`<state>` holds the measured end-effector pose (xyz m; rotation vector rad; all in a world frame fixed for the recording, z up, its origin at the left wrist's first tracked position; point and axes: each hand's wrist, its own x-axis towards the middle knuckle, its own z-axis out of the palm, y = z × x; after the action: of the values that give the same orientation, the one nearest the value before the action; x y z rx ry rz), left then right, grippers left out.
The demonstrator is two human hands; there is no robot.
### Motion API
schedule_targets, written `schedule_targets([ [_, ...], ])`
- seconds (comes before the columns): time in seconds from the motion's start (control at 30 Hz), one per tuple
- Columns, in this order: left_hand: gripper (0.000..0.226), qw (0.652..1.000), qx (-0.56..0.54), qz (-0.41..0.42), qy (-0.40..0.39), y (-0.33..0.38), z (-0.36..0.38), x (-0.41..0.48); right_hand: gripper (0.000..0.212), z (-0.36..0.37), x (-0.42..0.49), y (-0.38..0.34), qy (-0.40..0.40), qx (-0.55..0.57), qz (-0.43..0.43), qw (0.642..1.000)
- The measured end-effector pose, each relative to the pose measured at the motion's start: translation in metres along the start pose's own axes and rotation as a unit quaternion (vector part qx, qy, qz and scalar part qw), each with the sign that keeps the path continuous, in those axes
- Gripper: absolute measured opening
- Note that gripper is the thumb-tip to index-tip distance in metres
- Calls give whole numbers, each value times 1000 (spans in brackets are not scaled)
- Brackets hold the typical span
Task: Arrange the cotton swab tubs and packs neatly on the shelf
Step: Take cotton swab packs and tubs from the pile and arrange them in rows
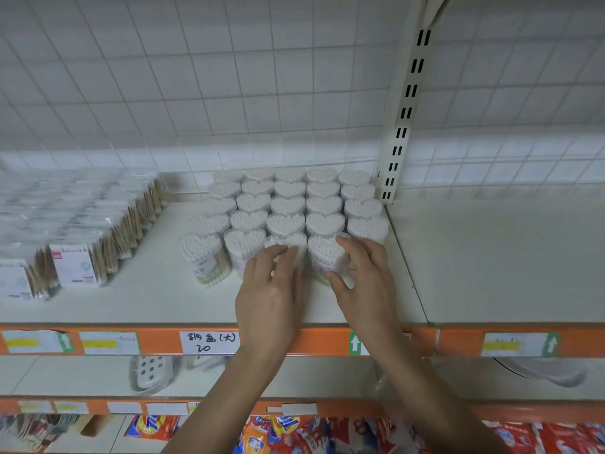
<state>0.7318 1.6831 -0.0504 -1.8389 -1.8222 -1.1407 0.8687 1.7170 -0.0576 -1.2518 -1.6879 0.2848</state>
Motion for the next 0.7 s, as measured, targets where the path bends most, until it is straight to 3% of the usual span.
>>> schedule_targets([
  [0.17,38,1000,-2,6,-6,-5,-1,0,53,0,1,-1,-6,-8,-6,1000],
  [0.7,32,999,-23,22,-6,-13,-8,2,55,-3,-2,-9,18,-62,-9,998],
])
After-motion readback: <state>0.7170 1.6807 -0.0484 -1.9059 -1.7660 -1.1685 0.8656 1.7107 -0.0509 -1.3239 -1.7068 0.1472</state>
